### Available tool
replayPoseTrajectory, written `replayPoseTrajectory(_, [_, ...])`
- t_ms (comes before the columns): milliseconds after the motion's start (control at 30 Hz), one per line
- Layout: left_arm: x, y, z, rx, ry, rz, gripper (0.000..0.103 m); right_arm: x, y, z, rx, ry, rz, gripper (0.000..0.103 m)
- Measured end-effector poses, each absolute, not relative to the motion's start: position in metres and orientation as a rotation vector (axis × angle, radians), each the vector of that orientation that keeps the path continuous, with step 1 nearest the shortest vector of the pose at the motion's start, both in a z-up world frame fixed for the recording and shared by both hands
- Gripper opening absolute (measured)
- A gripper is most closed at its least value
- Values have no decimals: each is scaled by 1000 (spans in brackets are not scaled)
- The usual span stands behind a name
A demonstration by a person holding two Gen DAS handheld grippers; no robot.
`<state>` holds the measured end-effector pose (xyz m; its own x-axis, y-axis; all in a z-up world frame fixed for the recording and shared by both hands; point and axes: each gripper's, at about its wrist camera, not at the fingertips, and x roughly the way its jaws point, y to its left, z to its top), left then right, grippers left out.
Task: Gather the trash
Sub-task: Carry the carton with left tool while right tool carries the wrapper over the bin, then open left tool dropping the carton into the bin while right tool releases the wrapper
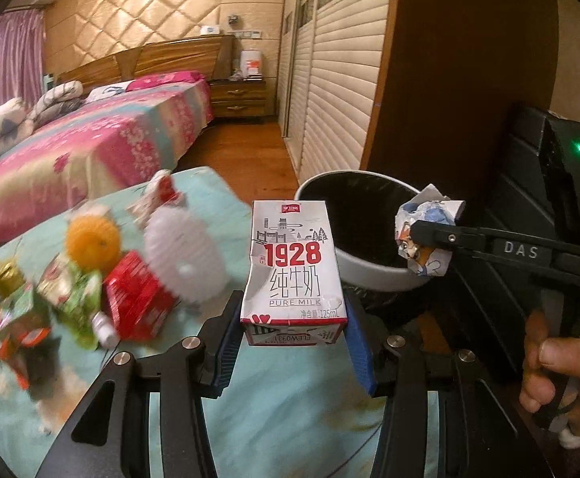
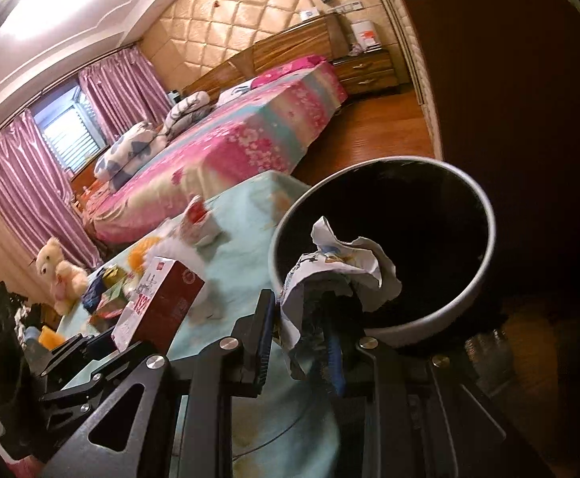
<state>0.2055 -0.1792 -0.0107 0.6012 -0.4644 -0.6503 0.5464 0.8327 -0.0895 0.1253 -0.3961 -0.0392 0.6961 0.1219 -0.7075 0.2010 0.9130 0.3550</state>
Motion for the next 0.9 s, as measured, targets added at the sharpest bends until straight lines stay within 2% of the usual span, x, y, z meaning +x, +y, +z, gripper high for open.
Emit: replayPoseTrajectory(900, [285,-271,-30,157,796,-670,47,172,-451,-74,465,924,-80,28])
